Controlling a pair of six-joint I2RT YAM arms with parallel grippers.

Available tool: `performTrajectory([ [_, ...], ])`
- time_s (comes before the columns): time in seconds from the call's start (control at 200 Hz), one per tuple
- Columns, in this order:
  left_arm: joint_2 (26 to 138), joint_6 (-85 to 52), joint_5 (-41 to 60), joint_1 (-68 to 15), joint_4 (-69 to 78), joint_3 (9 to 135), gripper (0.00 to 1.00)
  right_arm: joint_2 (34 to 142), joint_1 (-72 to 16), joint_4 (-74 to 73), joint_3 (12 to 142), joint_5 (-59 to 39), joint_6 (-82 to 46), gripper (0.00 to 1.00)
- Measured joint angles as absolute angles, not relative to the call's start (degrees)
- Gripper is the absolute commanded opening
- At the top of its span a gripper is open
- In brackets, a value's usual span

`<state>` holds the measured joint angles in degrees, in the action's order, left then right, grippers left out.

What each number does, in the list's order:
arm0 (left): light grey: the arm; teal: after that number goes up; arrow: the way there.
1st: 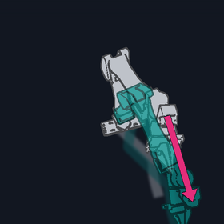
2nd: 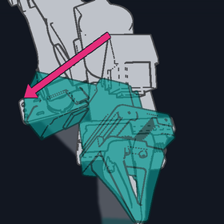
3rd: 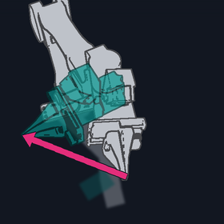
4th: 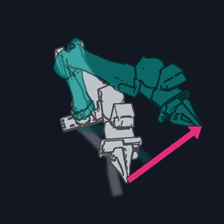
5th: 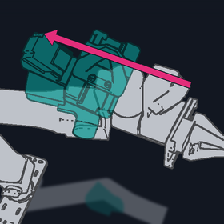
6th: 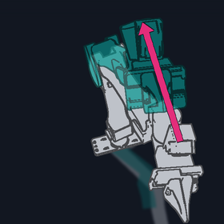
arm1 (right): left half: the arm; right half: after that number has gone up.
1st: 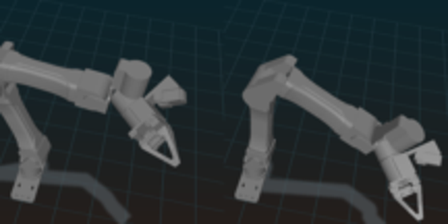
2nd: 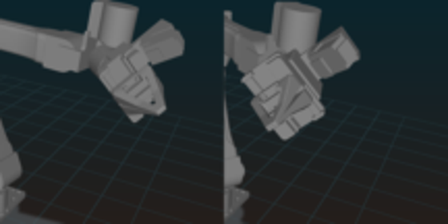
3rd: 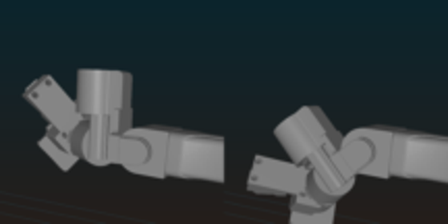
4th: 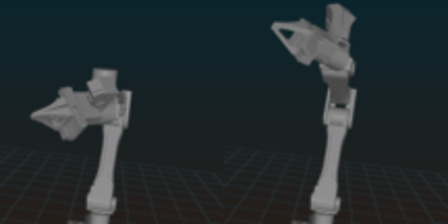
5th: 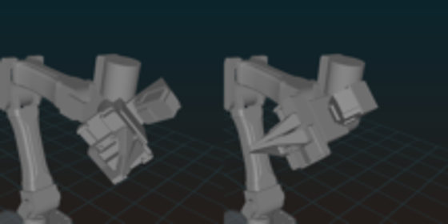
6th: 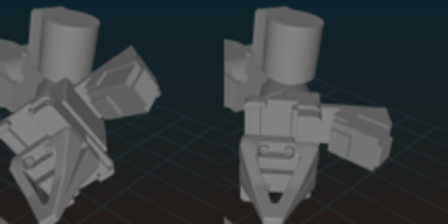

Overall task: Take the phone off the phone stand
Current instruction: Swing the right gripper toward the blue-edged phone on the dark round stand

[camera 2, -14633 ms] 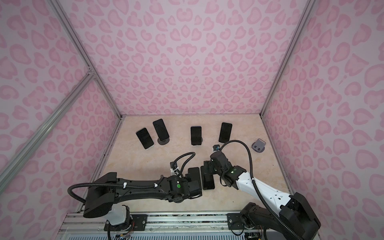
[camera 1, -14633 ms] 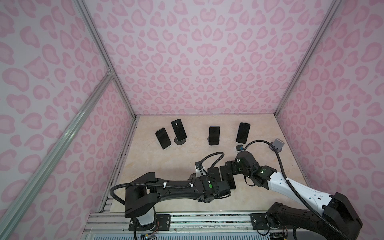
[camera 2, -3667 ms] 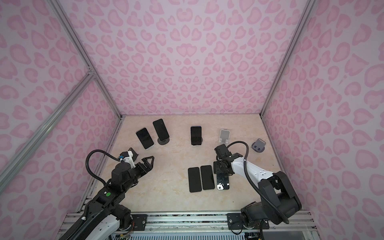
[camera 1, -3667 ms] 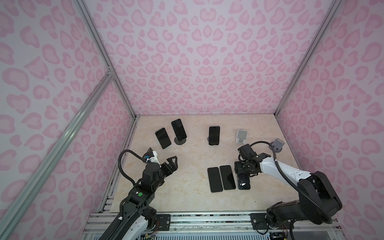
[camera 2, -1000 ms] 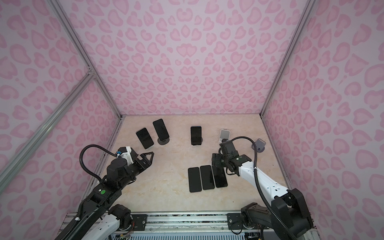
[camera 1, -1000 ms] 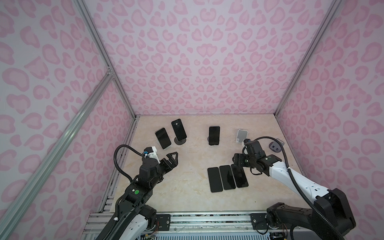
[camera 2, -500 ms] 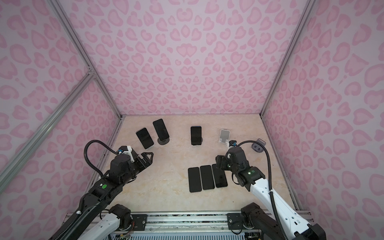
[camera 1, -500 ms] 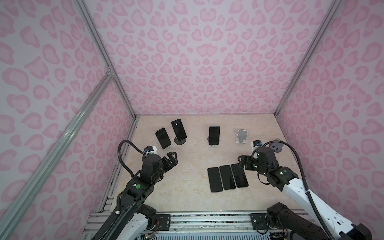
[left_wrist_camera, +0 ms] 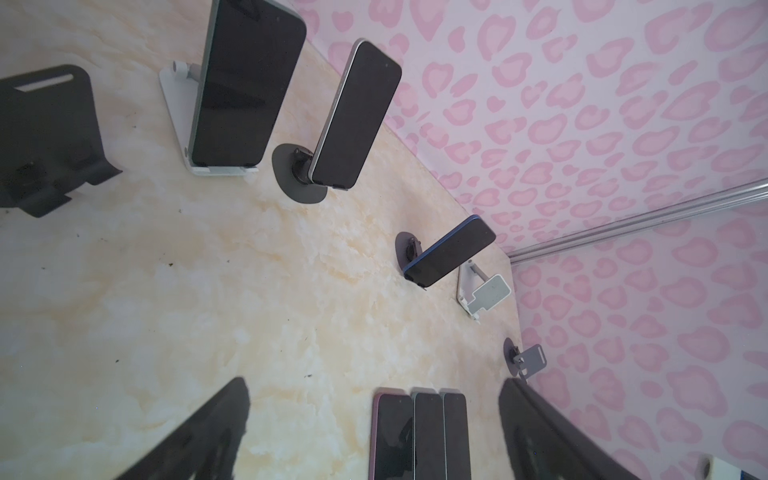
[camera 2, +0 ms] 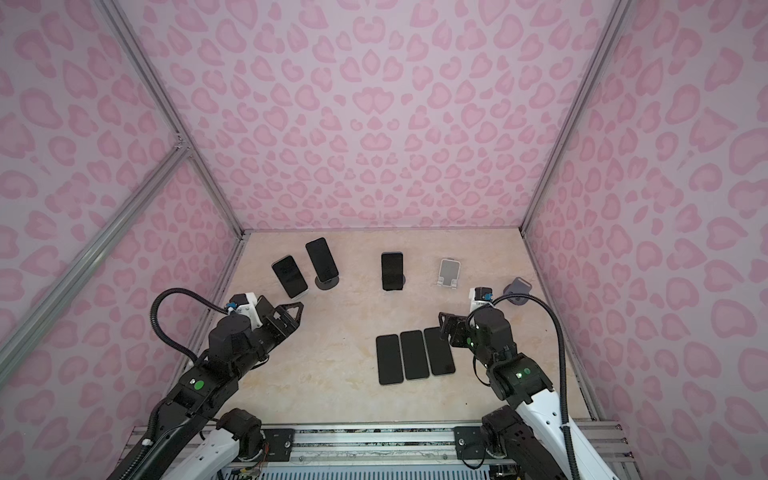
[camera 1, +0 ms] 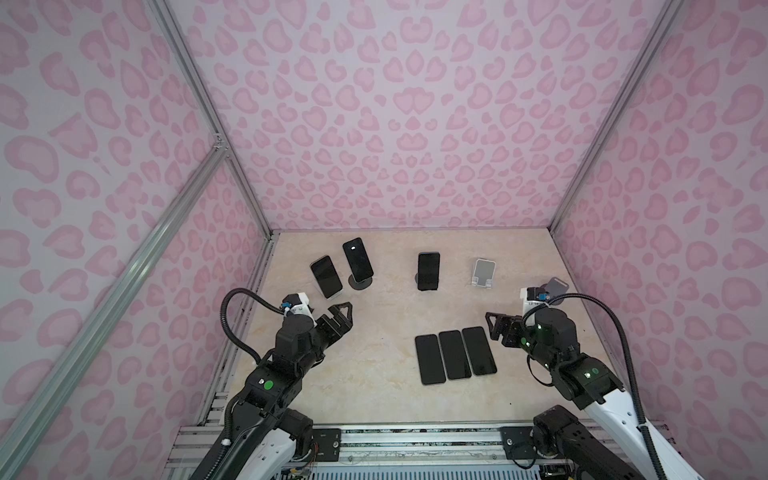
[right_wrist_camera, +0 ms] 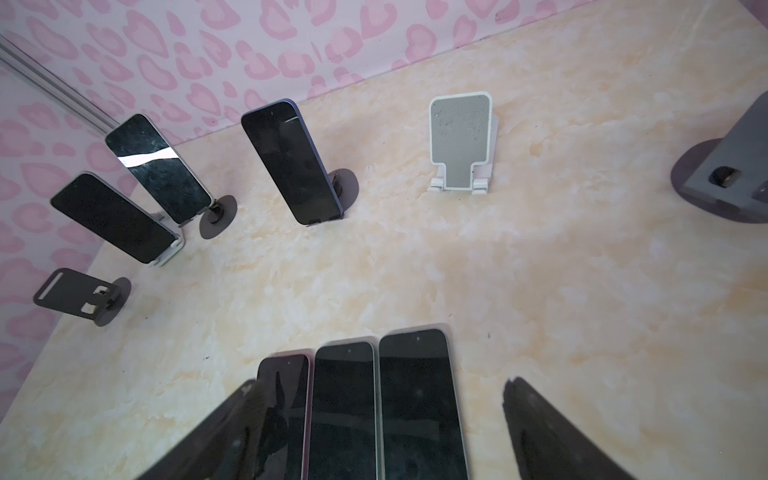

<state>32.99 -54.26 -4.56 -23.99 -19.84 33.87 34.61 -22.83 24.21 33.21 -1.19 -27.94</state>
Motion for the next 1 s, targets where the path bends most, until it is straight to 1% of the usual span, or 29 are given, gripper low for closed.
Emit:
performTrajectory([
  [0.11,31.57,-53.84,-5.5,-23.99,-20.8,34.04,0.98,31.29,-22.83,24.01,32.69,-1.54,-28.97,0.91],
  [0.13,31.29,-53.87,-5.63,-23.99,-21.02,34.0,0.99,31.24,-22.83,24.01,32.84,-1.54,-29.02,0.89],
  [0.165,30.72,-53.87,-5.93,-23.99,-21.06,33.63,0.99,31.48,-22.83,24.18,33.23,-1.52,-29.39,0.82],
  [0.21,29.91,-53.89,-6.37,-23.99,-21.19,32.8,0.99,31.99,-22.83,24.6,33.78,-1.52,-29.52,0.78],
  [0.44,27.16,-54.26,-9.56,-23.99,-22.59,31.29,1.0,34.17,-23.16,25.04,34.41,-0.8,-30.28,0.74],
  [0.495,26.65,-53.71,-10.24,-23.99,-22.59,31.62,1.0,35.18,-23.44,24.84,34.44,-0.16,-30.52,0.76],
  [0.575,26.33,-52.58,-10.96,-23.99,-22.39,31.83,1.0,37.65,-23.73,25.5,35.27,0.64,-31.07,0.76],
  [0.67,25.8,-52.64,-12.12,-23.99,-21.56,30.7,0.98,43.86,-24.16,26.04,38.04,0.54,-31.05,0.75],
  [0.815,25.71,-55.22,-13.61,-23.99,-20.43,27.62,0.98,51.99,-29.02,26.39,40.99,0.91,-30.87,0.83],
  [0.92,25.21,-55.31,-14.5,-23.99,-19.51,26.98,0.99,56.51,-33.19,25.96,44.62,3.68,-30.85,0.87],
  [1.0,23.99,-54.72,-14.98,-23.99,-19.62,26.98,0.99,59.88,-34.57,25.71,47.68,5.69,-30.79,0.88],
])
